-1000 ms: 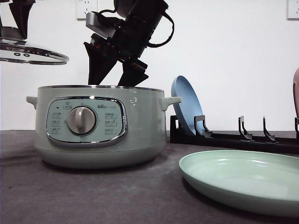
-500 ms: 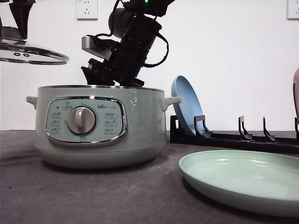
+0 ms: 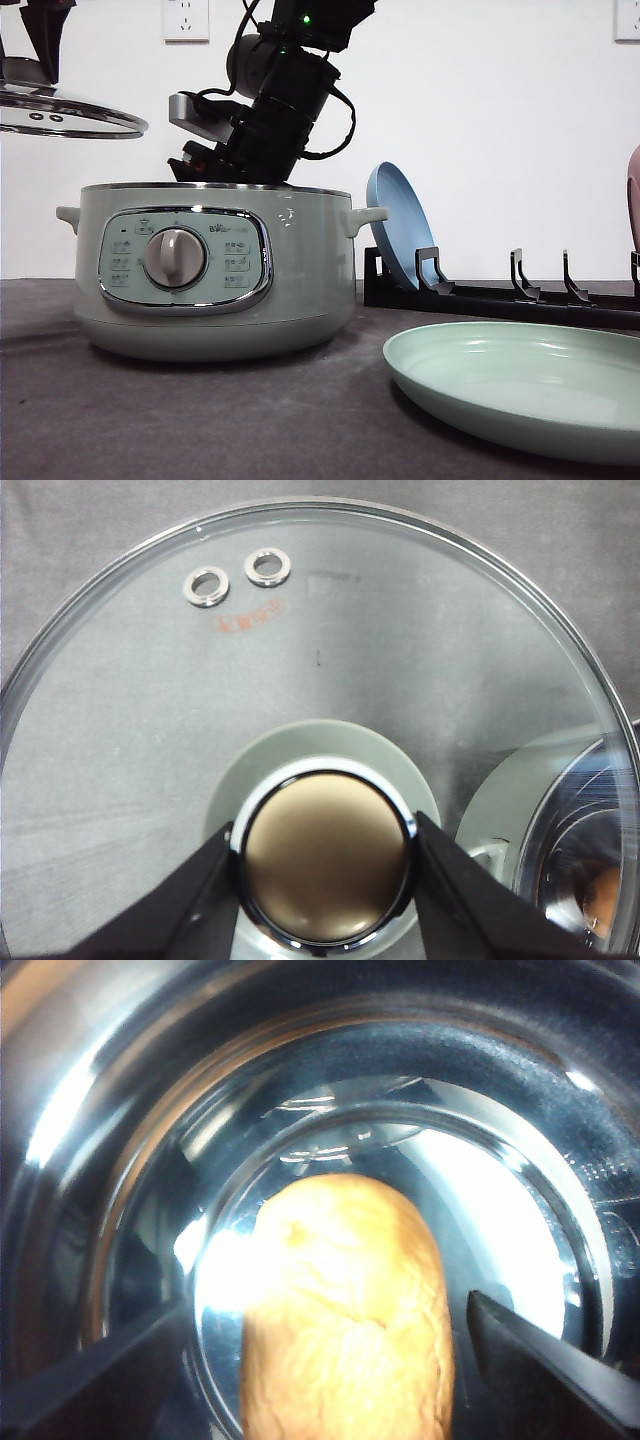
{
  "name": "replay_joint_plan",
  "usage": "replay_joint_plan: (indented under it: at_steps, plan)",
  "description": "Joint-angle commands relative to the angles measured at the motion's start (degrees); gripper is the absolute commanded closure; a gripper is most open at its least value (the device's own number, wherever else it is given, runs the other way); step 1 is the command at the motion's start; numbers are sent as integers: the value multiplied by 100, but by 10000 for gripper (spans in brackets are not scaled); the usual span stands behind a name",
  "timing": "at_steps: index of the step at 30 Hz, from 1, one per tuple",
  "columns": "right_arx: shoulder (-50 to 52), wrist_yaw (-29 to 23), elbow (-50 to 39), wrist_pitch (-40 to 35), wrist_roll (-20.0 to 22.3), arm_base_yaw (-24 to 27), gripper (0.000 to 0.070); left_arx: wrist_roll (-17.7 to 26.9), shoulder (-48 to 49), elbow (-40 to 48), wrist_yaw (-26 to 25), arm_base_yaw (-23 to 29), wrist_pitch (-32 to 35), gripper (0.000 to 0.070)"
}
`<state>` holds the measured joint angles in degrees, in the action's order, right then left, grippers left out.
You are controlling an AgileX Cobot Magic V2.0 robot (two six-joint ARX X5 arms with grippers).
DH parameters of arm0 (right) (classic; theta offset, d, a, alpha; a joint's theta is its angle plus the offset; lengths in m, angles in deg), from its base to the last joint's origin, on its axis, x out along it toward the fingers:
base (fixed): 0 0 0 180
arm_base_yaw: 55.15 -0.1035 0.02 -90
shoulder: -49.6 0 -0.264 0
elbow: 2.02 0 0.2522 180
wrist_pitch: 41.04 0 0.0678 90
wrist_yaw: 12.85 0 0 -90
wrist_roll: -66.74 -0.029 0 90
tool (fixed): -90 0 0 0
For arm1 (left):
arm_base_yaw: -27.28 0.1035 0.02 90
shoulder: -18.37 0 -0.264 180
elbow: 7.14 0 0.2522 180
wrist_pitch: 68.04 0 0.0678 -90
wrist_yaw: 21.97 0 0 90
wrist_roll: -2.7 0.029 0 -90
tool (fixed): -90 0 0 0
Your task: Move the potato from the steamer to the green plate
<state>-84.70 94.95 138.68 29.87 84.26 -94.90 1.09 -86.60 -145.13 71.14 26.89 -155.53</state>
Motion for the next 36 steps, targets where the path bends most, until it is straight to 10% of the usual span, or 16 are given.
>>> replay_joint_plan:
  at_steps: [1,19,36]
  plan:
    - [-211,16,173,-24,-51,-55,325,-37,3,-280,13,-7,155,700]
    - [484,20,219,91,-358,184,385,-37,5,-280,11,-7,136,700]
    - [3107,-39,158,1928,-356,319,385,-34,5,-280,11,-4,18,700]
